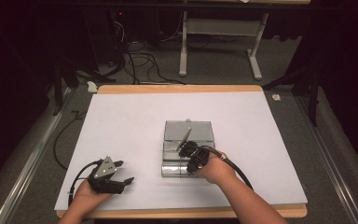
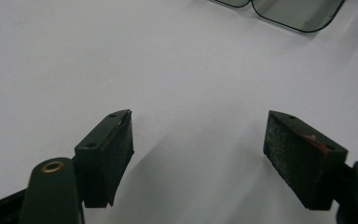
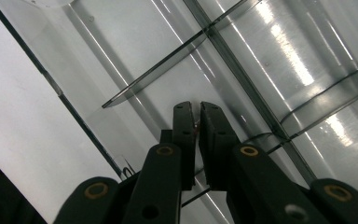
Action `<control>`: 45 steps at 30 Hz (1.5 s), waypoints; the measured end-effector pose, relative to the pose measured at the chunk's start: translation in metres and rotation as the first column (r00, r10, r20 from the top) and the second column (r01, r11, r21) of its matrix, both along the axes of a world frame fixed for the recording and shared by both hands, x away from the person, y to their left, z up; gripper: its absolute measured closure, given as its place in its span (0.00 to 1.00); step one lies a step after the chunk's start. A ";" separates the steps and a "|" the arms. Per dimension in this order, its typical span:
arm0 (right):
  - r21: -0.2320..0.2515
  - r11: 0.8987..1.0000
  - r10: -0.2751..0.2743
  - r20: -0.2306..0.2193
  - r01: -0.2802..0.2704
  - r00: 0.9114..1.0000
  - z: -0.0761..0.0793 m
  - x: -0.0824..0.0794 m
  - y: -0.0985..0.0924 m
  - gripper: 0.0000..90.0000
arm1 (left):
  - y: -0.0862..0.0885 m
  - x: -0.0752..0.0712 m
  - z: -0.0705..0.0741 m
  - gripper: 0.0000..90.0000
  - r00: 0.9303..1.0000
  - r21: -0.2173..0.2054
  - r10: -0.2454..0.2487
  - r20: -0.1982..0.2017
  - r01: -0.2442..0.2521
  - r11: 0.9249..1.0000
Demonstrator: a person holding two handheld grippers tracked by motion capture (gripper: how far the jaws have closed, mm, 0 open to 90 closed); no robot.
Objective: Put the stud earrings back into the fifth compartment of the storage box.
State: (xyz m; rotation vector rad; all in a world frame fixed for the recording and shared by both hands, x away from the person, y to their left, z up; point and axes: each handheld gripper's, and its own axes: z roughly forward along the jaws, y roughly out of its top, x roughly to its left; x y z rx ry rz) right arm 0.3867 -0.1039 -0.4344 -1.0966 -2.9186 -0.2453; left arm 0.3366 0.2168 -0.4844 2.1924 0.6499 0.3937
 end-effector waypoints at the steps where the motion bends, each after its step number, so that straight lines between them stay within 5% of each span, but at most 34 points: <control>1: 0.002 1.000 0.000 -0.001 0.000 1.000 0.000 0.000 0.000 0.93 | 0.000 0.000 0.000 0.28 1.000 0.001 -0.001 0.000 0.001 1.000; 10: 0.027 1.000 -0.016 0.046 0.015 0.999 0.026 0.000 -0.013 0.93 | 0.000 0.000 0.000 0.28 1.000 0.001 0.000 0.000 0.000 1.000; 20: 0.043 0.990 -0.134 0.084 0.131 0.987 0.055 -0.009 -0.057 0.93 | 0.000 0.000 0.000 0.28 1.000 0.010 -0.003 -0.001 0.003 1.000; 33: 0.035 0.975 -0.221 0.086 0.218 0.972 0.055 -0.013 -0.102 0.93 | 0.000 0.000 0.000 0.27 1.000 0.009 -0.002 -0.001 0.002 1.000; 45: 0.015 0.970 -0.243 0.085 0.242 0.966 0.041 -0.009 -0.115 0.92 | 0.001 0.000 0.000 0.27 1.000 0.001 0.001 0.000 -0.001 1.000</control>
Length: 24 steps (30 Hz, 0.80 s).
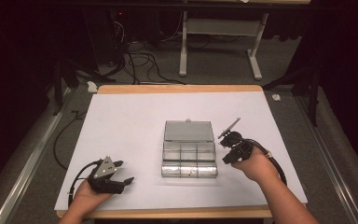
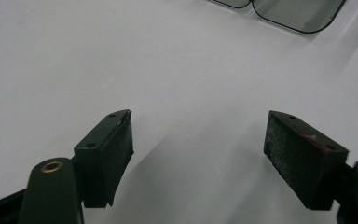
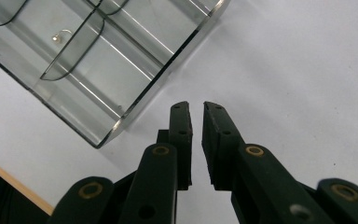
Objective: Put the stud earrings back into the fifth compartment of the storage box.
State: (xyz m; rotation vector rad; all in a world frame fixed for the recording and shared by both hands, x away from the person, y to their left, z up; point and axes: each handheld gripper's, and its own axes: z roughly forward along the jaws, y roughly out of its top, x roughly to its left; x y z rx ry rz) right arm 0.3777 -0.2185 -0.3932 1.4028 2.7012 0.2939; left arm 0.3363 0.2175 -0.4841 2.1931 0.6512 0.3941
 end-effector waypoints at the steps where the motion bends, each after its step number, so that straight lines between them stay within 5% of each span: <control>1: -0.003 1.000 -0.006 0.001 0.006 1.000 -0.001 0.000 0.000 0.91 | 0.000 0.000 0.000 0.27 1.000 0.000 0.000 0.000 0.000 1.000; 24: -0.055 0.996 -0.067 -0.036 0.065 0.997 -0.041 0.018 0.003 0.86 | 0.000 0.000 0.000 0.27 1.000 -0.005 -0.004 0.000 0.004 1.000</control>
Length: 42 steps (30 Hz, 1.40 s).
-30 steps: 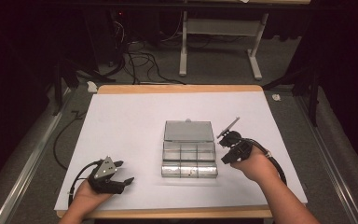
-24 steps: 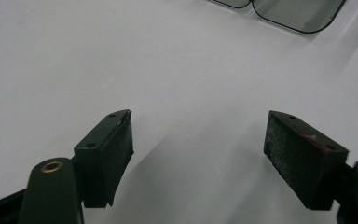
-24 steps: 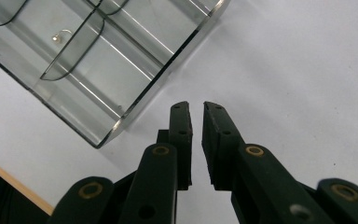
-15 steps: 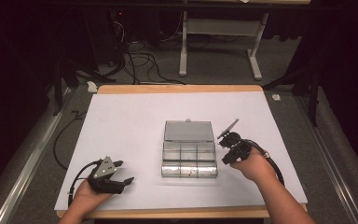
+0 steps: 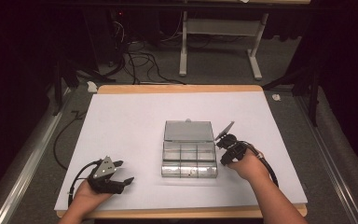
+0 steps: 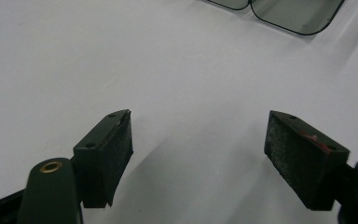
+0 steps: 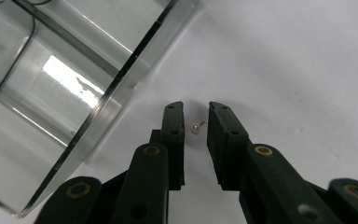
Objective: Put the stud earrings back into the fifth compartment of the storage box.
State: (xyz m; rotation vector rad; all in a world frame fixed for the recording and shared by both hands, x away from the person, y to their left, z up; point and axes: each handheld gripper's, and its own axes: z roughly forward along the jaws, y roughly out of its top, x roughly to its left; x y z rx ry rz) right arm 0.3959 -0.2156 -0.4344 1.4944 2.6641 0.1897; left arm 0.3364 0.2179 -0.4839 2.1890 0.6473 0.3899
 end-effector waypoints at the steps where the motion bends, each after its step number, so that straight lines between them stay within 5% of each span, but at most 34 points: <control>1: -0.004 1.000 0.008 0.002 -0.008 1.000 -0.001 0.001 0.000 0.86 | 0.000 0.000 0.000 0.27 1.000 0.002 -0.001 0.000 0.001 1.000; 27: 0.010 1.000 0.010 0.006 -0.010 1.000 -0.004 0.003 -0.004 0.97 | -0.001 0.000 0.000 0.27 1.000 0.009 0.000 0.004 0.000 1.000; 42: 0.045 0.999 0.012 -0.001 -0.012 1.000 0.019 -0.005 -0.003 0.97 | -0.001 0.000 0.000 0.27 1.000 0.006 0.002 0.003 -0.002 1.000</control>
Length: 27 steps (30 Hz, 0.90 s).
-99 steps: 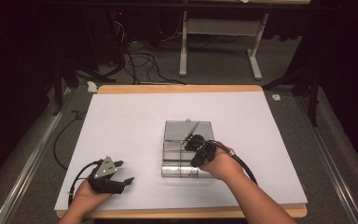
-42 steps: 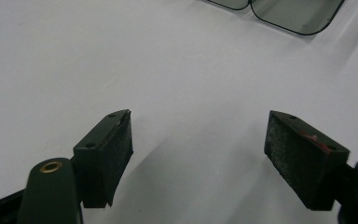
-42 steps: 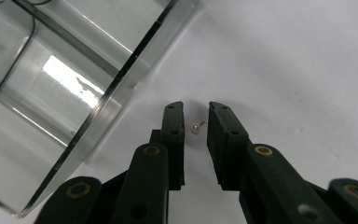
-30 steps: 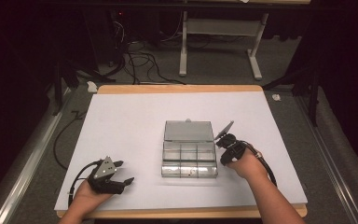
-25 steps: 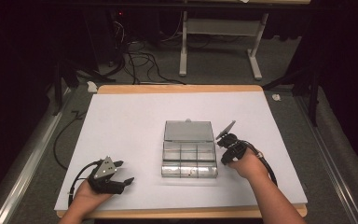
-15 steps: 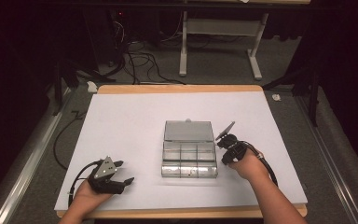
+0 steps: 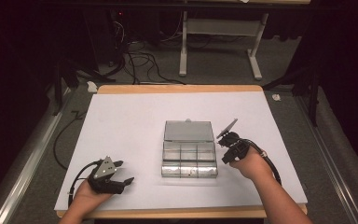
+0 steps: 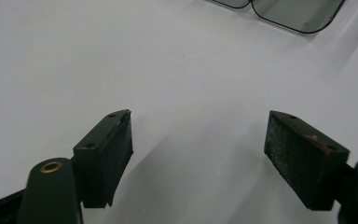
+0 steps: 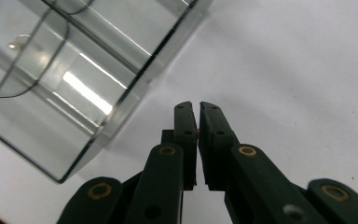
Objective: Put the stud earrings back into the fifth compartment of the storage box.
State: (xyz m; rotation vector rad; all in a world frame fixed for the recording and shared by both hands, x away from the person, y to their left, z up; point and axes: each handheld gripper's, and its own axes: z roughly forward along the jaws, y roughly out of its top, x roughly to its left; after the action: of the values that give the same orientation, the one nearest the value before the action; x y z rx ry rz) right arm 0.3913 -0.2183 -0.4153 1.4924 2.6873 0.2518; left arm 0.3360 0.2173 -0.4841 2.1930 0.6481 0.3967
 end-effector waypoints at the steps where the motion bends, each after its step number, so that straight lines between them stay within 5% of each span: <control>1: -0.001 1.000 0.017 0.008 -0.017 1.000 0.003 0.000 0.000 0.97 | 0.000 0.000 0.000 0.27 1.000 0.000 0.000 0.000 0.000 1.000; 11: 0.009 0.999 0.048 0.020 -0.048 0.999 0.024 -0.005 0.014 0.97 | 0.000 0.000 0.000 0.27 1.000 -0.005 0.001 -0.002 -0.001 1.000; 27: 0.016 0.995 0.101 0.019 -0.101 0.995 0.029 -0.007 0.038 0.97 | 0.000 0.000 0.000 0.27 1.000 -0.006 0.000 -0.003 0.000 1.000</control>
State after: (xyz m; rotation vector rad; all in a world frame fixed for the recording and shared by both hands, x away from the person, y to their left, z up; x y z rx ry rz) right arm 0.3846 -0.1802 -0.3860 1.3531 2.7565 0.2926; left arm 0.3365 0.2175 -0.4841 2.1881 0.6496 0.3911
